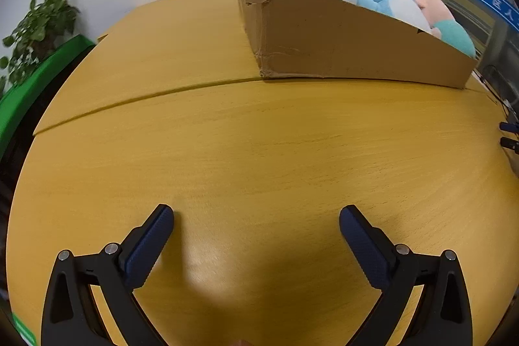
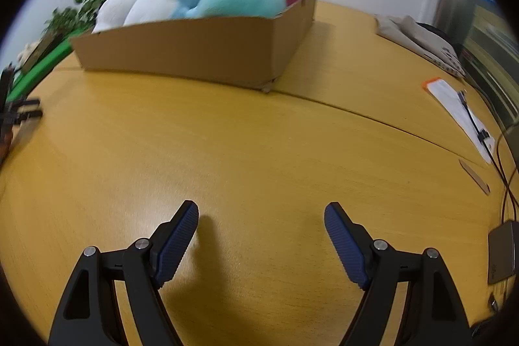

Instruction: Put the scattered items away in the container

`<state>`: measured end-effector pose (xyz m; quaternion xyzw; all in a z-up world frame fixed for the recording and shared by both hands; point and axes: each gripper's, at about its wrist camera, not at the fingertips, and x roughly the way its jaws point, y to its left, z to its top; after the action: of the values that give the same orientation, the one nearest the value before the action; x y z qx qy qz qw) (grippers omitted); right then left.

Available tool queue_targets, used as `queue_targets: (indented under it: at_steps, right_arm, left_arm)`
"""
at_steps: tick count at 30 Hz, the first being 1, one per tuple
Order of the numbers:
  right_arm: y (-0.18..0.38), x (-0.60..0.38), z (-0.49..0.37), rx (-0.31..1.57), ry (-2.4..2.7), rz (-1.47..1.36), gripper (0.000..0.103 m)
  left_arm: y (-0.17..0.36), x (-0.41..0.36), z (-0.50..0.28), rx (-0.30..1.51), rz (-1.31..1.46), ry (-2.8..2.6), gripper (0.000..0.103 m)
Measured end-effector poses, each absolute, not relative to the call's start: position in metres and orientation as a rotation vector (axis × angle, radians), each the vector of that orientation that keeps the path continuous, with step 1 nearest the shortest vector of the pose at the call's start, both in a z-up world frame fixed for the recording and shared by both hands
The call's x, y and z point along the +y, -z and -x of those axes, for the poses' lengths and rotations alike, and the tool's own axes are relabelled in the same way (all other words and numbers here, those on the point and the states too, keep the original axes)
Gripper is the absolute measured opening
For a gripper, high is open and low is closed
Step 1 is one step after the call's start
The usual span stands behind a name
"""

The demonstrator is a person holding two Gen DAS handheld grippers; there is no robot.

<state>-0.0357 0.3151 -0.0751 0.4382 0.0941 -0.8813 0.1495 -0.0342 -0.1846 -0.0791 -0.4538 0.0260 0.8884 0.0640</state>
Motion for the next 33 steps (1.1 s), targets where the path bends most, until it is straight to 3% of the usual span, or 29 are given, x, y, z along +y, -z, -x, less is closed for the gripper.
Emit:
queue_targets:
  at_steps: [7,9,33]
  right_arm:
    - [0.08,0.315,0.038,0.284,2.456,-1.225,0.091]
    - [0.082,0.316,0.042,0.297,2.438,-1.234,0.103]
    - [0.081,0.354,0.059,0.303,2.397,-1.222,0.103]
  left_arm:
    - [0.074,-0.215,0.069,0.053,1.386,-2.696,0.103]
    - [0.074,-0.222,0.078,0.057,1.382,-2.686,0.103]
    - [0.084,-0.257,0.081,0.118,1.329,-2.613,0.103]
